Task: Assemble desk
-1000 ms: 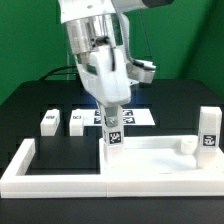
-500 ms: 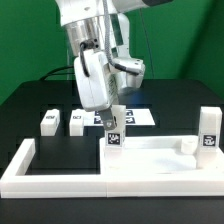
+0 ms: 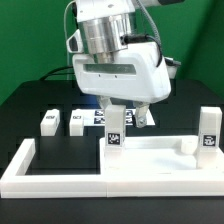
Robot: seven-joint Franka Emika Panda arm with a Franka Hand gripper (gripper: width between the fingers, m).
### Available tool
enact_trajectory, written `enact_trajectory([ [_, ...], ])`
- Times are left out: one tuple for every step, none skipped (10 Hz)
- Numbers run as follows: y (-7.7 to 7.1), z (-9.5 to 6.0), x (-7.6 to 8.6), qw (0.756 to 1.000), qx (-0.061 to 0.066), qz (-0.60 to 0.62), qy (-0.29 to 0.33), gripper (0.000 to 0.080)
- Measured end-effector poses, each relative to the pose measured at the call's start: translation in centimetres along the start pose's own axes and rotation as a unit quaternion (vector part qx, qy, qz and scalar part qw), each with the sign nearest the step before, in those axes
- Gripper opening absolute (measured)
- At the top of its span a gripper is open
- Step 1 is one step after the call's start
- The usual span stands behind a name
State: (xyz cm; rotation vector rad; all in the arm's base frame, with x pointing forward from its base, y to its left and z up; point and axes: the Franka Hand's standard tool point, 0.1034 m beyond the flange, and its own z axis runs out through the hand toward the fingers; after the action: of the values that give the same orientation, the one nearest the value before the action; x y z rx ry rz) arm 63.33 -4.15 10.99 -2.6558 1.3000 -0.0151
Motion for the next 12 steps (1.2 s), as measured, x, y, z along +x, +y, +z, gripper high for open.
enact_trajectory([
  [0.0,-0.1,0.1,0.998,-0.004,-0.068,0.003,0.0649],
  [0.2,-0.2,0.3,0.984,-0.016,-0.175,0.008,0.0649],
  [0.3,-0.3,0.5,0.967,-0.016,-0.252,0.007,0.0649],
  [0.3,-0.3,0.7,0.968,-0.015,-0.248,0.011,0.0649],
  [0.3,-0.3,0.7,0.971,-0.015,-0.238,0.011,0.0649],
  [0.3,-0.3,0.7,0.972,-0.015,-0.233,0.011,0.0517],
  [0.3,-0.2,0.7,0.976,-0.015,-0.218,0.011,0.0378],
  [0.6,-0.2,0.9,0.986,-0.016,-0.164,0.012,0.0307],
  [0.7,-0.2,0.9,0.99,-0.016,-0.143,0.012,0.0307],
  [0.8,-0.2,0.9,0.996,-0.015,-0.086,0.012,0.0305],
  [1.1,-0.2,1.1,1.0,-0.017,-0.002,0.006,0.0294],
  [1.1,-0.1,0.9,0.996,-0.02,0.084,-0.002,0.0294],
])
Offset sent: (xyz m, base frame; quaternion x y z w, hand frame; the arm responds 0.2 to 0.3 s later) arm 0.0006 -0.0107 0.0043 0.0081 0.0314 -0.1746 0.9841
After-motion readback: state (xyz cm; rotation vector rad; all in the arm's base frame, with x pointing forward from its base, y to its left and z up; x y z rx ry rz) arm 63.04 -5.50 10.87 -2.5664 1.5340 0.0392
